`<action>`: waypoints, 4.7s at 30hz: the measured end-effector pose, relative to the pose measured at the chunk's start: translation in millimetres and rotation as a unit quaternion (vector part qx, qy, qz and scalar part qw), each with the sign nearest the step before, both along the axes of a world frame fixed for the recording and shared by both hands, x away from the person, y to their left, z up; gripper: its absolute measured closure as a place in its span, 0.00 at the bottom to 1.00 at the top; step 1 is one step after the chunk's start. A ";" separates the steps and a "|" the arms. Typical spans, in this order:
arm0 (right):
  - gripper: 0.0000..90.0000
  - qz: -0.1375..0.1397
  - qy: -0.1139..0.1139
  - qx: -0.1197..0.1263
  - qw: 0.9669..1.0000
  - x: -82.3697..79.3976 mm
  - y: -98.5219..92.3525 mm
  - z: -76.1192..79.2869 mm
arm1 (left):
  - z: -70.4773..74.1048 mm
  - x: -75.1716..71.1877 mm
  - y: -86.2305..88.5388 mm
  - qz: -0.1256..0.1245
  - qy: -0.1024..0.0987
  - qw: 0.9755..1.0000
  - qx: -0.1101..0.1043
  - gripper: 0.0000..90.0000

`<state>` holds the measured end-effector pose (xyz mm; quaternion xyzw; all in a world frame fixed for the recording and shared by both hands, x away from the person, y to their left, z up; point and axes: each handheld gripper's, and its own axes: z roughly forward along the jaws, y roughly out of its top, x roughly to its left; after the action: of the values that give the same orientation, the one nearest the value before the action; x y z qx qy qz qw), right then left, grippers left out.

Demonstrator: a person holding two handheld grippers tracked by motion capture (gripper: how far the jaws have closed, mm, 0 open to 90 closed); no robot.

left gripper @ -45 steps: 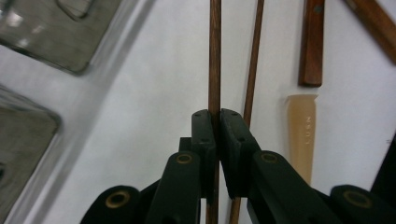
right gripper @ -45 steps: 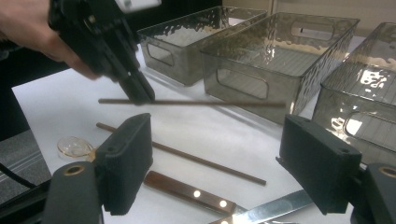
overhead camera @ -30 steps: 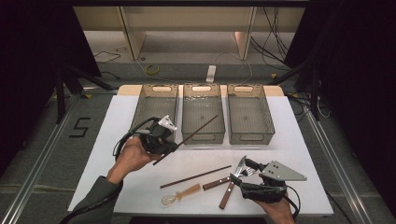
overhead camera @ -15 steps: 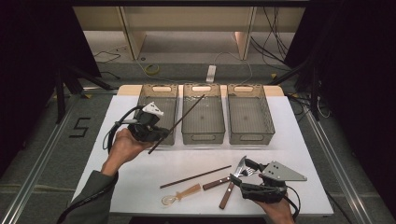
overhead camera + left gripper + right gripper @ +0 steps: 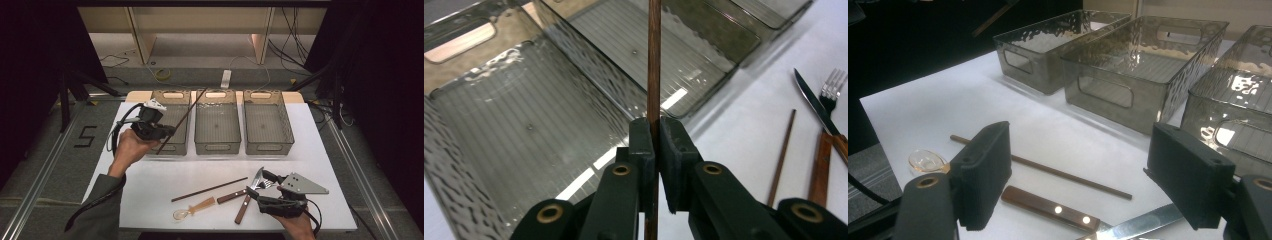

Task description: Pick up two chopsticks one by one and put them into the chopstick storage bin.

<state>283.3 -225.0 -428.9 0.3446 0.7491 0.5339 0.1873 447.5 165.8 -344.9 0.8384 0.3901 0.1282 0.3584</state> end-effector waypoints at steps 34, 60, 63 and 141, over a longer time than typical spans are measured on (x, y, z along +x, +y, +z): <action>0.29 0.002 0.003 0.002 1.000 0.9 0.5 -0.7 | -8.3 59.7 41.4 0.093 0.006 0.996 -0.001 0.93; 0.29 0.006 0.002 0.004 1.000 -0.4 1.4 -0.6 | -37.1 78.3 44.0 0.130 0.029 0.991 0.011 0.93; 0.29 0.006 0.003 0.005 1.000 -0.2 1.4 -0.8 | -41.2 80.1 43.8 0.134 0.034 0.990 0.011 0.93; 0.29 0.005 0.000 0.005 1.000 -1.6 0.8 0.3 | -54.3 -51.7 -74.1 -0.074 0.066 0.991 0.095 0.21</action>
<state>281.8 -224.3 -428.6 0.3418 0.7484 0.5383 0.1825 395.8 91.7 -399.3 0.9018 0.3360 0.0819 0.2592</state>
